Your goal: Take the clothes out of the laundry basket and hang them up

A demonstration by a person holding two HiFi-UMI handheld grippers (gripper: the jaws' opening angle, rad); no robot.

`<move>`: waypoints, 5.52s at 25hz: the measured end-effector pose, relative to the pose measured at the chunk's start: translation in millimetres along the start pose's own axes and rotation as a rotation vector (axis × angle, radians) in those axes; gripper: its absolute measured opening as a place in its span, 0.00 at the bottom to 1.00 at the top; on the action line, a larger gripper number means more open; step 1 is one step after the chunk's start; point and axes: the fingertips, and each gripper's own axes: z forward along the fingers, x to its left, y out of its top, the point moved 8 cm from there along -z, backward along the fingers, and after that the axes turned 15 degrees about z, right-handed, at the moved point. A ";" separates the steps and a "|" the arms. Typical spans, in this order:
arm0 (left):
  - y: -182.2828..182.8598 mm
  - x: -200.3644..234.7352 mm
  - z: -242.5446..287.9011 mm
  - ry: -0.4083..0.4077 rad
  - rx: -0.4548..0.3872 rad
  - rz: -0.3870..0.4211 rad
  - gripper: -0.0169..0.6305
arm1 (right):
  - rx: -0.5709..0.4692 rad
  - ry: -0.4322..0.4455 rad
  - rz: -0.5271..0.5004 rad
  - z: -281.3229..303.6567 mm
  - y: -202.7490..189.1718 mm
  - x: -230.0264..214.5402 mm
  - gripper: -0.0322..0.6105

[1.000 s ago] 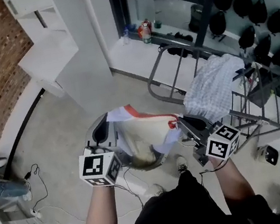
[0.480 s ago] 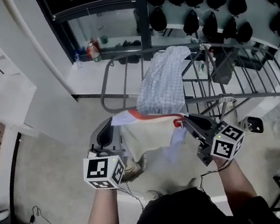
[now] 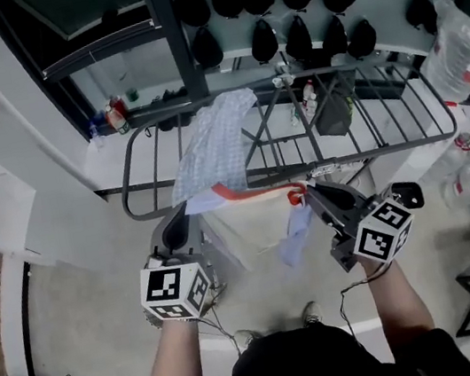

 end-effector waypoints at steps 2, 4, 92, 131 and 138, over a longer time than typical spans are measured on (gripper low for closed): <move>7.8 -23.9 13.1 -0.008 -0.005 0.001 0.05 | -0.012 -0.007 -0.005 -19.7 14.6 -14.8 0.08; 14.5 -46.4 24.2 -0.015 -0.010 0.002 0.05 | -0.024 -0.015 -0.011 -38.3 28.1 -28.4 0.08; -131.9 -36.5 523.9 -0.025 0.387 -0.023 0.05 | 0.254 -0.284 0.086 198.3 170.7 -485.1 0.08; -96.2 -32.2 458.2 -0.125 0.326 0.003 0.30 | 0.355 -0.452 -0.063 187.0 162.2 -433.7 0.47; -82.2 -34.3 430.5 -0.127 0.296 0.009 0.29 | 0.349 -0.499 -0.055 173.3 165.3 -403.7 0.49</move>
